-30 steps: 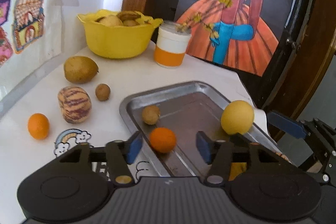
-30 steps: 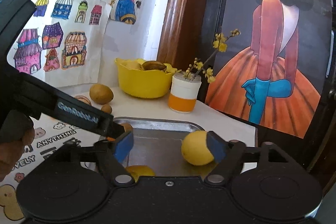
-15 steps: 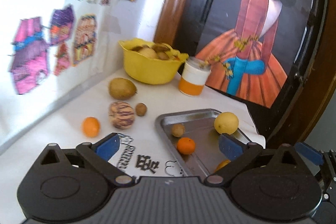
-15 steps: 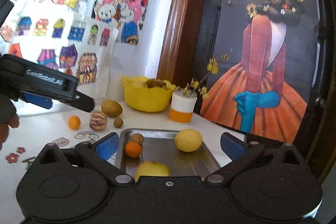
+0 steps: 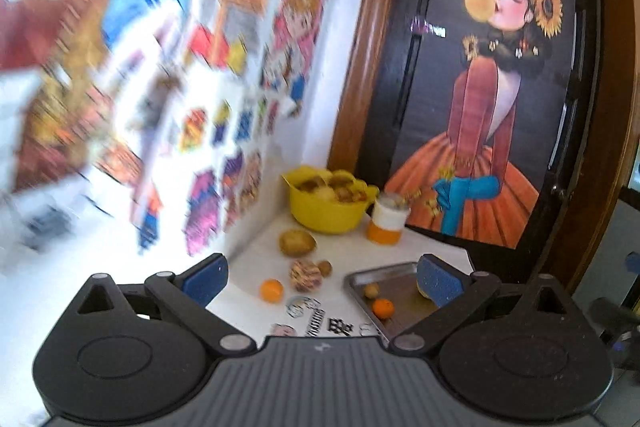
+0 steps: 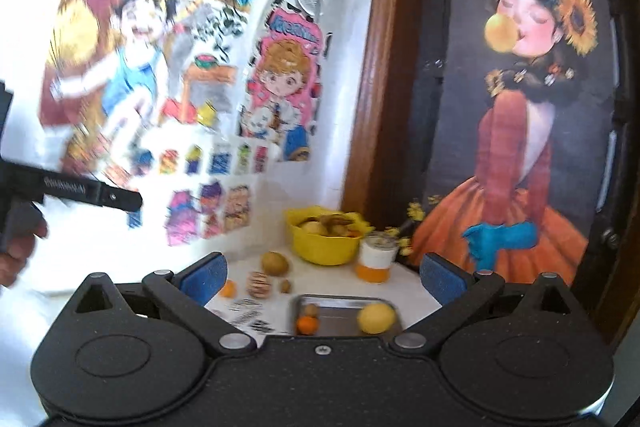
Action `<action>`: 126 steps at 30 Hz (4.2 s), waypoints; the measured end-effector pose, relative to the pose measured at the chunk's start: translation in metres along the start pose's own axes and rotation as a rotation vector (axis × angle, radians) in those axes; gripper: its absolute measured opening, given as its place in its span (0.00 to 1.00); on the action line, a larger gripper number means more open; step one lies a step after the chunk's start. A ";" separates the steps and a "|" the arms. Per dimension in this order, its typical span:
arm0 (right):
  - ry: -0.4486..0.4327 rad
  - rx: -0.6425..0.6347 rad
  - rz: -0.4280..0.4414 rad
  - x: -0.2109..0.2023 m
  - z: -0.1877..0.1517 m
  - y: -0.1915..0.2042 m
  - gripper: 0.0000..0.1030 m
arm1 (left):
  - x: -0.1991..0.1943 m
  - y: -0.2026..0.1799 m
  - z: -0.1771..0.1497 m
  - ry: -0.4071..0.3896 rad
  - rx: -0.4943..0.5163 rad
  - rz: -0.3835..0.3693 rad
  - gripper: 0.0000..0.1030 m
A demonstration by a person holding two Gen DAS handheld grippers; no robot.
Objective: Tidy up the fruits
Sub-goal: 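Lift both open tools out of the tray toward the remaining fruits, then grasp the second mandarin orange with the left tool while the right tool grasps the striped pepino, then carry the orange into the tray and open the left tool while the right tool releases the pepino there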
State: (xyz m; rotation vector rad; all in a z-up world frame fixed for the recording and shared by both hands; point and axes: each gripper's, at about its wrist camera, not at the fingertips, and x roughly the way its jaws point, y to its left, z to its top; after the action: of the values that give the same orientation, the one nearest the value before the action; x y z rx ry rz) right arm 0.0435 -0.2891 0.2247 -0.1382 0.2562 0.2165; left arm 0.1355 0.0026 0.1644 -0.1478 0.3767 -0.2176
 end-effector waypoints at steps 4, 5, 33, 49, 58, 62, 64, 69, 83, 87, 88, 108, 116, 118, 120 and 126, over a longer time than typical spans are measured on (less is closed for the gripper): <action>0.073 0.065 0.048 0.004 0.059 -0.003 0.99 | -0.032 0.006 0.028 -0.029 0.006 0.006 1.00; 0.080 0.074 0.054 0.008 0.074 -0.003 0.99 | -0.038 0.007 0.036 -0.045 0.006 0.008 1.00; 0.536 0.120 0.388 0.400 -0.008 0.012 0.98 | 0.182 0.050 -0.006 0.113 0.141 0.041 1.00; 0.679 0.160 0.453 0.480 -0.069 0.031 0.77 | 0.272 0.056 -0.060 0.311 0.216 0.028 0.98; 0.688 0.169 0.430 0.492 -0.083 0.028 0.59 | 0.291 0.053 -0.062 0.356 0.233 0.018 0.79; 0.667 0.174 0.426 0.489 -0.085 0.025 0.46 | 0.297 0.054 -0.065 0.380 0.229 0.021 0.69; 0.665 0.186 0.419 0.487 -0.086 0.024 0.46 | 0.301 0.055 -0.066 0.391 0.225 0.023 0.58; 0.643 0.200 0.429 0.479 -0.090 0.019 0.46 | 0.301 0.054 -0.065 0.393 0.218 0.019 0.35; 0.544 0.226 0.397 0.414 -0.078 -0.037 0.46 | 0.283 0.027 -0.052 0.382 0.222 -0.002 0.35; 0.521 0.242 0.345 0.396 -0.077 -0.064 0.46 | 0.278 0.008 -0.046 0.359 0.247 -0.021 0.35; 0.520 0.248 0.332 0.391 -0.078 -0.071 0.46 | 0.279 0.002 -0.045 0.355 0.247 -0.030 0.35; 0.590 0.287 0.225 0.324 -0.122 -0.136 0.46 | 0.274 -0.099 -0.078 0.420 0.316 -0.270 0.35; 0.601 0.294 0.211 0.322 -0.131 -0.138 0.46 | 0.274 -0.107 -0.085 0.448 0.336 -0.249 0.35; 0.603 0.293 0.207 0.321 -0.132 -0.138 0.46 | 0.275 -0.107 -0.086 0.454 0.336 -0.248 0.35; 0.607 0.287 0.200 0.320 -0.132 -0.137 0.46 | 0.275 -0.107 -0.086 0.459 0.337 -0.246 0.35; 0.618 0.265 0.183 0.316 -0.131 -0.135 0.46 | 0.273 -0.106 -0.088 0.467 0.341 -0.236 0.36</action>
State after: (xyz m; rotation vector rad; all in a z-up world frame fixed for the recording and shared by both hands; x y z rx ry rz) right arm 0.3419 -0.3801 0.0297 0.0873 0.9102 0.3161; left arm 0.3303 -0.1734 0.0079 0.2018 0.7800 -0.5491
